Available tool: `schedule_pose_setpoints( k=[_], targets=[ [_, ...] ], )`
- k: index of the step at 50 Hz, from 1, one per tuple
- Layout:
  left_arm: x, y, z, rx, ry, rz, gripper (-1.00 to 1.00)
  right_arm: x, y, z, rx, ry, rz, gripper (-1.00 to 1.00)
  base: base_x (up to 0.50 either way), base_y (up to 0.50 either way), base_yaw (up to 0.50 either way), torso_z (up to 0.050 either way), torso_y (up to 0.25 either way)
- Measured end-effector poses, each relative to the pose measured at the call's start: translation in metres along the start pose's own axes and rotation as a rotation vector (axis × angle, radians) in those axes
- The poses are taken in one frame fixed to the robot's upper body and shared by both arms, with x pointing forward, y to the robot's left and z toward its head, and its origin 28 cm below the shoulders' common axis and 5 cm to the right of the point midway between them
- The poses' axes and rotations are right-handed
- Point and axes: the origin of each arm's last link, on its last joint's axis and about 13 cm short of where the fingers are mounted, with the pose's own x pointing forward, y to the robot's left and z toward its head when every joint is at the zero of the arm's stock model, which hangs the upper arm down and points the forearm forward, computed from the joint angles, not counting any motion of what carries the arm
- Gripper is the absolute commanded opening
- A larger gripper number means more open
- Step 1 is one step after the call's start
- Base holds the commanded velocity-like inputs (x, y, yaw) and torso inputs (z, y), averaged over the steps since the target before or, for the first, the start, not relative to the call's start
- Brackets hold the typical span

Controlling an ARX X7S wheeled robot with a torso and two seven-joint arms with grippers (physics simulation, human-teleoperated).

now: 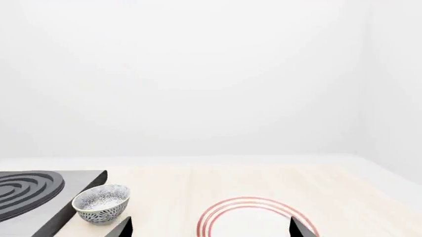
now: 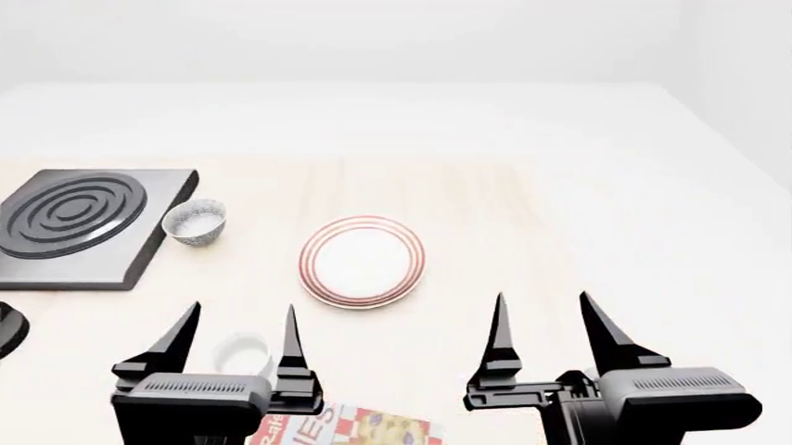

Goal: Pick the akita bowl next to the cookies box and place it on the plate.

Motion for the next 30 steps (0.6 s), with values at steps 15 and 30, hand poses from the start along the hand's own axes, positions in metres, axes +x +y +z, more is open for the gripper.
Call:
schedule_pose_setpoints(
  k=[15,30],
  targets=[
    [-0.0003,0.0005,0.0006,0.001,0.000,0.001,1.00,-0.0007,0.0011,0.0011,0.005,-0.008,0.000,1.00,0.00,0.00,0.00,0.000,0.000],
    [0.0002,0.0008,0.0006,0.000,0.000,0.002,1.00,-0.0001,0.0009,0.0021,0.013,-0.018,-0.001,1.00,0.09,0.00,0.00,0.000,0.000]
  ],
)
